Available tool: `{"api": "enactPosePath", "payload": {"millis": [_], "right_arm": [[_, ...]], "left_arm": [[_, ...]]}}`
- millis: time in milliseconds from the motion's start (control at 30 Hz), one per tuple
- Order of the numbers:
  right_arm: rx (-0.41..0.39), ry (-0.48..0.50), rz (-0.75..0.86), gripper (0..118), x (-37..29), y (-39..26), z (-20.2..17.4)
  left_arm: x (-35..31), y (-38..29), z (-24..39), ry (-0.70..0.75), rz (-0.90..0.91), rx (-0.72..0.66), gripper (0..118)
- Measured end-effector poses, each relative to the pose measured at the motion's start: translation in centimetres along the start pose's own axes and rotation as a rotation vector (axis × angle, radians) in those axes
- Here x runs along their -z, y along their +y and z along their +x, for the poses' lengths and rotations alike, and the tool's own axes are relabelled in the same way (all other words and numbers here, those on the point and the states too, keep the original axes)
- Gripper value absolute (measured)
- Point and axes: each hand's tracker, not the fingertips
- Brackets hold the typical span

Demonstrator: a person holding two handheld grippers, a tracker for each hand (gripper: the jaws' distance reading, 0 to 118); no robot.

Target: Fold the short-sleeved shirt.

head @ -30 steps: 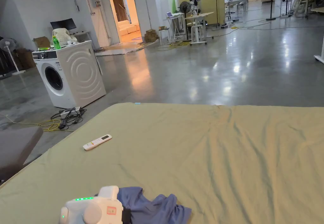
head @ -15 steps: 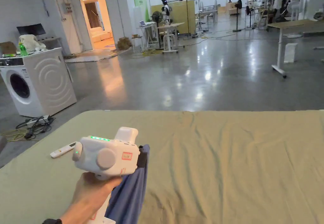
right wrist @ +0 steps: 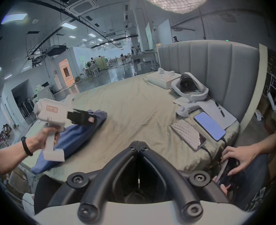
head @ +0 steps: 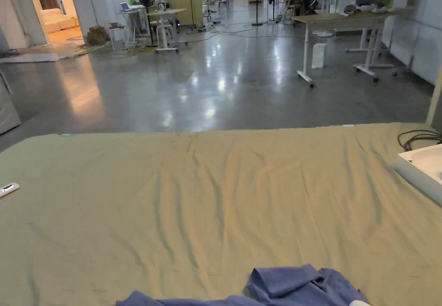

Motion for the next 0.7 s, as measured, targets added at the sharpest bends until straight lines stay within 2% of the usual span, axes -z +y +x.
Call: {"api": "enactPosePath", "payload": {"millis": [133, 367, 433, 467, 500, 533, 567, 700], "right_arm": [[0.016, -0.013, -0.014, 0, -0.4, -0.4, 0.6], [0.0, 0.012, -0.006, 0, -0.1, -0.1, -0.7], [0.001, 0.032, 0.009, 0, 0.0, 0.2, -1.4], [0.003, 0.044, 0.021, 0, 0.1, 0.4, -1.8], [0.005, 0.065, 0.032, 0, 0.2, 0.7, -2.1], [0.001, 0.093, 0.042, 0, 0.5, 1.1, -2.6], [-0.009, 0.113, 0.055, 0, 0.7, 1.7, -3.2], [-0.067, 0.146, 0.166, 0, 0.5, 4.2, -5.8]], "left_arm": [[2.7, -1.2, 3.2, 0.007, -0.061, 0.108, 6], [2.8, -2.2, 4.4, 0.011, -0.073, 0.214, 6], [2.4, -2.3, 3.7, 0.051, -0.074, 0.197, 7], [0.9, -2.4, 3.3, 0.066, -0.051, 0.127, 10], [-0.7, -2.4, 3.0, 0.052, -0.027, 0.092, 23], [-3.6, -2.4, 2.7, 0.037, 0.027, 0.063, 55], [-6.4, -2.1, 2.4, 0.058, 0.093, 0.051, 71], [-20.4, -1.7, 3.4, 0.278, 0.335, 0.079, 74]]}}
